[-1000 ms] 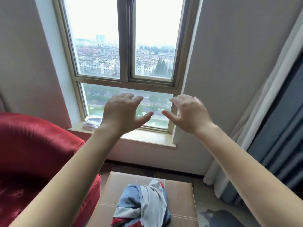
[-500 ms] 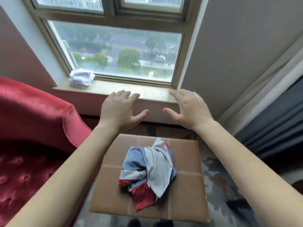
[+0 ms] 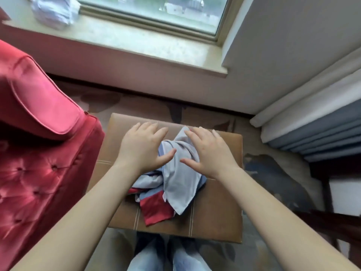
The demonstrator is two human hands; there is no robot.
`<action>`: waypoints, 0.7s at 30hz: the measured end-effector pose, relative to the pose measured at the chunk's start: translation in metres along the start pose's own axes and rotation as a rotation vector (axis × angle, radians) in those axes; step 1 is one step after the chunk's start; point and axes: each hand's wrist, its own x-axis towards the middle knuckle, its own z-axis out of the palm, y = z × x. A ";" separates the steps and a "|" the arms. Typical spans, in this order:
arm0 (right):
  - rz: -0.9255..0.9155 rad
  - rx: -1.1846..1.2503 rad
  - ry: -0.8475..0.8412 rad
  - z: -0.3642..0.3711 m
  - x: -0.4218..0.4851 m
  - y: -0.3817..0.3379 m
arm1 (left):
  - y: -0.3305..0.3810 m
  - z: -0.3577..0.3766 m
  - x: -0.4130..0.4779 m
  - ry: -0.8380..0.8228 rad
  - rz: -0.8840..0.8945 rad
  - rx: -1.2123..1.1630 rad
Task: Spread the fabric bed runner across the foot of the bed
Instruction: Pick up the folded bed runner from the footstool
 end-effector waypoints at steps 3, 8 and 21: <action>-0.002 0.027 -0.022 0.039 0.012 0.008 | -0.006 0.043 0.010 -0.035 -0.014 -0.012; 0.003 0.059 -0.074 0.100 0.028 0.014 | -0.015 0.106 0.024 -0.050 -0.007 -0.021; 0.074 0.107 -0.299 0.210 0.035 0.017 | -0.021 0.215 0.027 -0.113 -0.013 -0.078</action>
